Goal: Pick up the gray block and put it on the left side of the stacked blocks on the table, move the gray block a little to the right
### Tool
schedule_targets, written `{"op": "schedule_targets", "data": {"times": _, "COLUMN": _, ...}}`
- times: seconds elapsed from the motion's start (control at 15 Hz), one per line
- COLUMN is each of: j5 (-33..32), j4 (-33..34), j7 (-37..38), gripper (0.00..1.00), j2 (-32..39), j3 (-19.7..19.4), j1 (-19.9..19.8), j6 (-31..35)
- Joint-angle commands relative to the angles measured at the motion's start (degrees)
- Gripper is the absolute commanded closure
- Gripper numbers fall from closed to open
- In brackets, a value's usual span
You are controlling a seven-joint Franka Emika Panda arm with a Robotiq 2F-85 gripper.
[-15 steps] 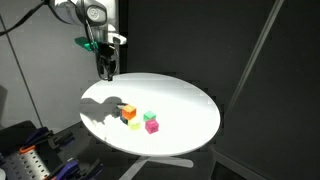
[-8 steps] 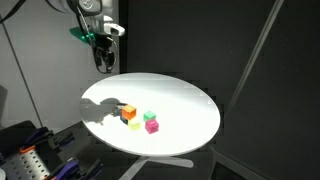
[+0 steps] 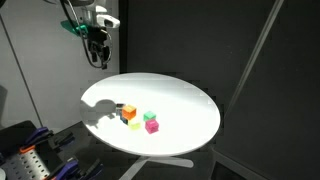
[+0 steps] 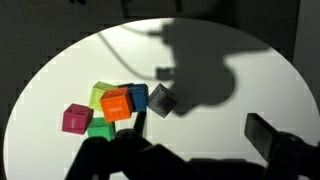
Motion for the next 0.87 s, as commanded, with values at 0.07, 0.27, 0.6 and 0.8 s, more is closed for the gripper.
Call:
{"op": "schedule_targets", "data": {"times": 0.07, "j5": -0.1, "j4": -0.2, "j7": -0.2, "gripper": 0.00, "j2": -0.9, "j3": 1.3, "j1": -1.2, "j6": -1.6}}
{"op": "schedule_targets", "data": {"times": 0.27, "j5": -0.3, "j4": -0.2, "j7": -0.2, "gripper": 0.00, "j2": -0.8, "j3": 1.5, "j1": -1.3, "j6": -1.8}}
{"op": "schedule_targets", "data": {"times": 0.6, "j5": -0.3, "j4": -0.2, "j7": -0.2, "gripper": 0.00, "j2": -0.6, "j3": 1.5, "j1": -1.3, "j6": -1.8}}
{"op": "schedule_targets", "data": {"times": 0.8, "j5": -0.3, "j4": -0.2, "j7": -0.2, "gripper": 0.00, "j2": -0.6, "j3": 1.5, "j1": -1.3, "j6": -1.8}}
